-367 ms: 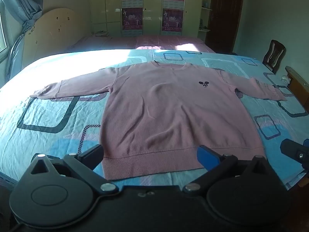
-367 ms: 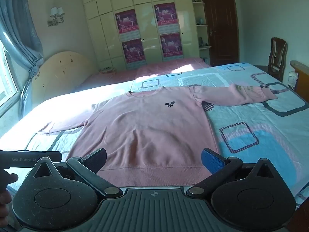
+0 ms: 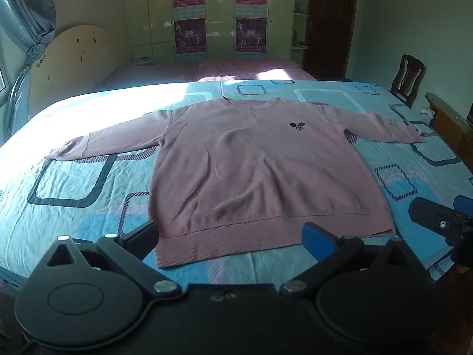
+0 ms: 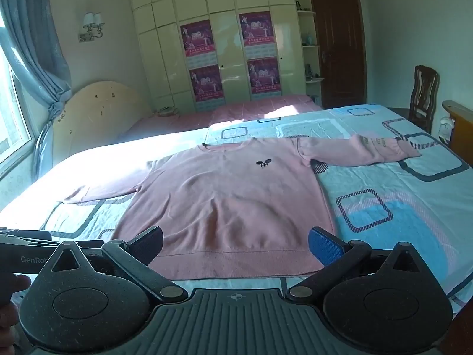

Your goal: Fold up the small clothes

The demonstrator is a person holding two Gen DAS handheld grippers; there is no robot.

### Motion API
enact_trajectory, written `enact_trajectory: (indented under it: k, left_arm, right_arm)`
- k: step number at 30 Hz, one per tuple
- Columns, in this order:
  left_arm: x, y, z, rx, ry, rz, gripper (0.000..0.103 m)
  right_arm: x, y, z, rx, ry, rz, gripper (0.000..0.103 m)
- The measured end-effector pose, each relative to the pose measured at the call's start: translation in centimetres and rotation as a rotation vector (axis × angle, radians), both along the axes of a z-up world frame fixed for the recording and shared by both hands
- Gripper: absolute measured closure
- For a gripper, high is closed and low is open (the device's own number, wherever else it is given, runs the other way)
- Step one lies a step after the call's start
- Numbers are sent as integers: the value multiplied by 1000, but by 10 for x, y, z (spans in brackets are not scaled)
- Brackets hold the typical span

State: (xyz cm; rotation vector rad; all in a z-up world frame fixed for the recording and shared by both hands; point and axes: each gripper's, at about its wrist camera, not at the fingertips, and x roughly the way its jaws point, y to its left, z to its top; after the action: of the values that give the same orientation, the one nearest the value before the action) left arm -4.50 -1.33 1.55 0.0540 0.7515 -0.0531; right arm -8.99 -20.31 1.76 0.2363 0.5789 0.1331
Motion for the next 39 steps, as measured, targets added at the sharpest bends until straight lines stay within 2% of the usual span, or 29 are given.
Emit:
enact_trajectory:
  k: [6,39]
  left_arm:
    - [1,1,3,0,1,5,0]
    - [12,6,-2,-7,19,22,0]
  right_arm:
    - [2,-22,-4,14,-7,-25,0]
    - [6,-15,-12,3,1,-25,0]
